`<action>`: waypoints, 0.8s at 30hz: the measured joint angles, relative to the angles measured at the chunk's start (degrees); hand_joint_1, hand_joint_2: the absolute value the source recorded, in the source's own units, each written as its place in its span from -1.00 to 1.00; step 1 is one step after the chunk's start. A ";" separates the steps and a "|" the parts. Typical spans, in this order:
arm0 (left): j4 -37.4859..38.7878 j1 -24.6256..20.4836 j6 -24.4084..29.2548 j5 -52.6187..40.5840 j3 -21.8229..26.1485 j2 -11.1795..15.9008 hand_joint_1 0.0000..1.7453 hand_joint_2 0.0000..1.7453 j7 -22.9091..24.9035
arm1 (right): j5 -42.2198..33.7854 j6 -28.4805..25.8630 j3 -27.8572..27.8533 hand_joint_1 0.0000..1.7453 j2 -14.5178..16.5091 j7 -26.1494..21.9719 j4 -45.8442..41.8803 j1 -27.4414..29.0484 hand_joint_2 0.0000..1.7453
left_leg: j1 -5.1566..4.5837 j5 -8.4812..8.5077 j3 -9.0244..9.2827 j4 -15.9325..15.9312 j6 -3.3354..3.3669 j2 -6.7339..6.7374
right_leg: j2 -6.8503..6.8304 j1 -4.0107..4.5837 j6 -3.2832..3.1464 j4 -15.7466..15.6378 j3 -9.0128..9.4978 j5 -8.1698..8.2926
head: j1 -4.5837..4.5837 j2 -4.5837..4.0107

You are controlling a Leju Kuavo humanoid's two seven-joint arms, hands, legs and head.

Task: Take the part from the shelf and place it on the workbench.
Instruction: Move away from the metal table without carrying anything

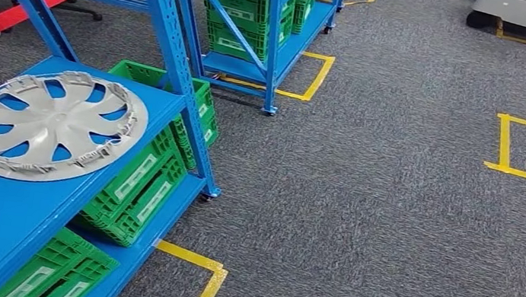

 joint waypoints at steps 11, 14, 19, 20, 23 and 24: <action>0.00 0.01 0.00 -0.16 0.00 0.00 -1.00 -1.00 -0.02 | -0.43 -0.01 -0.59 -1.00 0.00 -0.10 0.34 -0.21 -1.00 | -0.09 -0.02 0.00 0.03 0.04 0.00 | -0.01 -0.06 0.01 -0.02 0.01 0.01 | -0.02 0.00; 0.00 0.01 0.00 -0.16 0.00 0.00 -1.00 -1.00 -0.02 | -0.43 -0.01 -0.76 -1.00 0.00 -0.10 0.42 -0.26 -1.00 | -0.09 -0.02 0.00 0.03 0.04 0.00 | -0.01 -0.06 0.01 -0.02 0.00 0.01 | -0.02 0.00; 0.00 0.01 0.00 -0.16 0.00 0.00 -1.00 -1.00 -0.02 | -0.43 -0.01 -0.78 -1.00 0.00 -0.10 0.47 -0.30 -1.00 | -0.09 -0.02 0.00 0.03 0.04 0.00 | -0.01 -0.05 0.01 -0.01 0.00 0.01 | -0.02 0.00; 0.00 0.01 0.00 -0.16 0.00 0.00 -1.00 -1.00 -0.02 | -0.43 -0.01 -0.78 -1.00 0.00 -0.10 0.47 -0.31 -1.00 | -0.09 -0.02 0.00 0.03 0.04 0.00 | -0.01 -0.05 0.01 -0.01 0.01 0.01 | -0.02 0.00; 0.00 0.01 0.00 -0.16 0.00 0.00 -1.00 -1.00 -0.03 | -0.77 -0.01 -0.79 -1.00 0.00 -0.10 0.49 -0.34 -1.00 | -0.09 -0.02 -0.01 0.03 0.04 0.00 | -0.01 -0.06 0.01 -0.02 0.01 0.01 | -0.02 0.00; 0.00 0.01 0.00 -0.17 0.00 0.00 -1.00 -1.00 -0.03 | -1.04 -0.01 -0.79 -1.00 0.00 -0.09 0.51 -0.36 -1.00 | -0.10 -0.04 -0.01 0.08 0.06 0.00 | 0.00 -0.08 0.03 -0.04 0.01 0.02 | -0.01 0.00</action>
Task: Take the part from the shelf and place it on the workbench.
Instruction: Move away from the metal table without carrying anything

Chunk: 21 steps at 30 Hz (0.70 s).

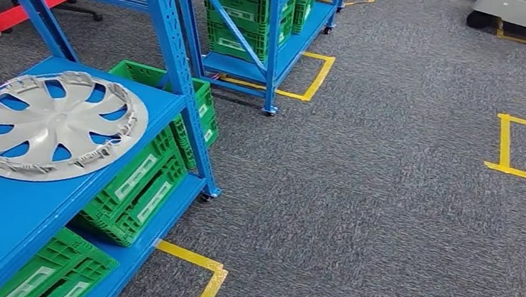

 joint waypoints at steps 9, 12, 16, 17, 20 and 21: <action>-0.05 0.02 0.13 -0.60 0.00 0.00 -1.00 -1.00 -0.03 | -1.56 -0.40 -0.02 -1.00 0.01 0.21 0.40 -0.21 -1.00 | -0.22 -0.33 -0.22 0.65 0.70 0.01 | -0.01 -0.25 0.53 -0.11 0.05 0.15 | -0.03 0.00; -0.08 0.00 0.17 -0.78 0.00 -0.03 -1.00 -1.00 -0.03 | -1.94 -0.82 -0.01 -1.00 0.02 0.39 0.43 -0.21 -1.00 | -0.14 0.18 0.11 -0.17 1.39 0.12 | -0.03 -0.25 1.13 -0.46 0.19 0.18 | -0.02 0.00; -0.15 0.08 0.10 -1.12 0.00 -0.18 -1.00 -1.00 -0.05 | -2.27 -1.08 -0.01 -1.00 0.00 0.50 0.45 -0.29 -1.00 | 0.31 1.11 0.70 -1.73 2.13 0.65 | -0.29 -0.18 1.57 8.79 -4.42 -5.14 | 0.27 0.00; -0.15 0.12 0.07 -1.18 0.00 -0.20 -1.00 -1.00 -0.05 | -2.29 -1.09 -0.02 -1.00 -0.01 0.51 0.47 -0.31 -1.00 | 0.30 1.09 0.67 -1.71 2.14 0.78 | -0.31 -0.23 1.73 12.32 -6.19 -6.38 | 0.25 0.00; -0.15 0.14 0.04 -1.22 0.00 -0.29 -1.00 -1.00 -0.05 | -2.30 -1.09 -0.04 -1.00 -0.02 0.51 0.54 -0.29 -1.00 | 0.41 0.83 0.86 -1.57 1.80 0.98 | -0.44 -0.45 2.14 12.11 -6.41 -3.99 | 0.24 0.00; -0.16 0.13 0.04 -1.24 0.00 -0.33 -1.00 -1.00 -0.05 | -2.30 -1.09 -0.04 -1.00 -0.02 0.51 0.55 -0.29 -1.00 | 0.49 0.62 0.98 -1.39 1.50 0.98 | -0.50 -0.61 2.28 8.17 -4.53 -1.83 | 0.25 0.00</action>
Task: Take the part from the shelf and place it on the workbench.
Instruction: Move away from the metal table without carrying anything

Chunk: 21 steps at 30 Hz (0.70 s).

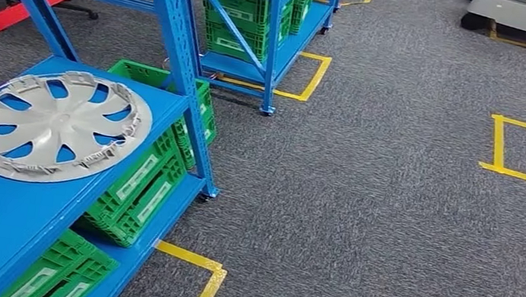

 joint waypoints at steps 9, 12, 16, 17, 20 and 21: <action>-0.13 -0.10 0.13 -0.14 0.00 0.03 -1.00 -1.00 0.01 | 0.02 -0.13 -0.15 -1.00 0.02 0.03 0.30 -0.13 -1.00 | 0.13 -4.68 -2.98 7.11 -2.36 0.77 | -0.06 0.21 -2.58 -8.14 4.08 2.36 | -0.40 0.00; -0.13 -0.07 0.14 -0.18 0.00 -0.04 -1.00 -1.00 0.00 | 0.02 -0.15 -0.35 -1.00 0.02 0.03 0.34 -0.11 -1.00 | 0.13 -8.85 -7.98 17.49 -2.43 0.98 | -0.43 0.49 -2.89 -8.13 3.95 2.28 | -0.46 0.00; -0.19 0.04 0.14 -0.19 0.00 -0.09 -1.00 -1.00 0.02 | 0.02 -0.15 -0.41 -1.00 0.03 0.02 0.39 -0.15 -1.00 | -0.06 -2.63 -4.61 9.84 -1.44 0.97 | -0.41 0.76 -2.93 -8.13 4.23 2.20 | -0.46 0.00; -0.21 0.00 0.14 -0.19 0.00 -0.08 -1.00 -1.00 0.01 | 0.02 -0.15 -0.42 -1.00 0.03 0.02 0.40 -0.18 -1.00 | -0.20 -1.23 -2.99 6.23 -1.11 0.97 | -0.38 0.86 -2.83 -8.06 4.25 2.13 | -0.45 0.00; -0.27 -0.04 0.14 -0.20 0.00 -0.04 -1.00 -1.00 0.01 | 0.03 -0.14 -0.43 -1.00 0.04 0.01 0.41 -0.21 -1.00 | -0.61 -0.79 -1.53 2.19 -0.69 1.00 | -0.37 0.93 -2.10 -7.97 3.83 2.23 | -0.42 0.01; -0.28 0.04 0.14 -0.20 0.00 -0.07 -1.00 -1.00 0.01 | 0.04 -0.13 -0.43 -1.00 0.04 0.01 0.41 -0.20 -1.00 | -0.55 -0.66 -1.53 1.89 -0.54 1.04 | -0.37 0.84 -1.80 -7.98 3.72 2.27 | -0.41 0.01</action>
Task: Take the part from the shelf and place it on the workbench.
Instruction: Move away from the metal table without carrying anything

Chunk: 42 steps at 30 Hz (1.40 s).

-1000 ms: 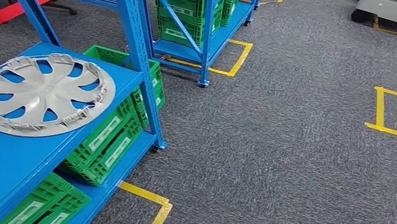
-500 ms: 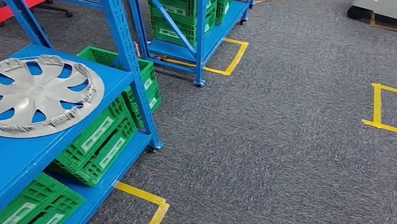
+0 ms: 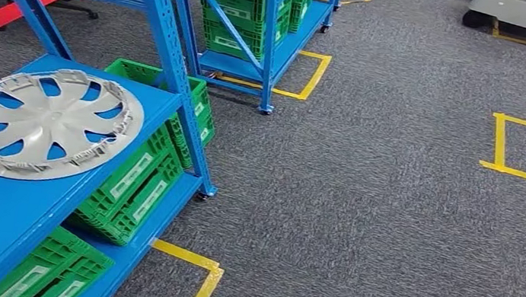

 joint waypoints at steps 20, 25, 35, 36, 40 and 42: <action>-0.21 0.13 -0.22 -0.37 0.02 -0.05 -1.00 -1.00 0.00 | -0.35 -2.48 0.13 -1.00 -0.02 -0.93 0.97 -0.22 -1.00 | -0.45 0.15 0.53 -0.41 1.47 0.40 | 0.06 0.26 -0.25 -0.44 0.59 -0.01 | 0.18 -0.01; -0.28 0.13 -0.33 -0.62 0.07 -0.09 -1.00 -1.00 0.00 | -1.14 -2.76 0.21 -1.00 -0.02 -0.98 1.11 -0.25 -1.00 | -0.18 0.21 0.56 -0.57 0.49 0.40 | 0.03 0.56 -0.67 -0.39 0.62 -0.09 | 0.19 -0.01; -0.34 0.13 -0.41 -1.04 0.58 -0.13 -1.00 -1.00 0.00 | -1.42 -2.89 0.24 -1.00 -0.02 -0.96 1.27 -0.24 -1.00 | -0.22 0.18 0.55 -0.61 -0.35 0.40 | 0.04 0.41 -0.70 -0.36 0.63 -0.10 | 0.22 -0.01; -0.34 0.13 -0.42 -1.04 0.68 -0.13 -1.00 -1.00 0.00 | -1.43 -2.89 0.24 -1.00 -0.02 -0.96 1.30 -0.24 -1.00 | -0.25 0.17 0.55 -0.61 -0.35 0.40 | 0.04 0.37 -0.70 -0.36 0.64 -0.10 | 0.22 -0.01; -0.38 0.13 -0.42 -1.04 0.90 -0.13 -1.00 -1.00 0.00 | -1.44 -2.89 0.24 -1.00 -0.02 -0.95 1.37 -0.24 -1.00 | -0.34 0.14 0.55 -0.59 -0.30 0.40 | 0.04 0.27 -0.68 -0.39 0.65 -0.08 | 0.21 -0.01; -0.43 0.13 -0.42 -1.04 0.92 -0.13 -1.00 -1.00 0.00 | -1.44 -2.89 0.24 -1.00 -0.02 -0.94 1.38 -0.24 -1.00 | -0.37 0.13 0.55 -0.58 -0.28 0.40 | 0.04 0.24 -0.67 -0.39 0.65 -0.08 | 0.21 -0.01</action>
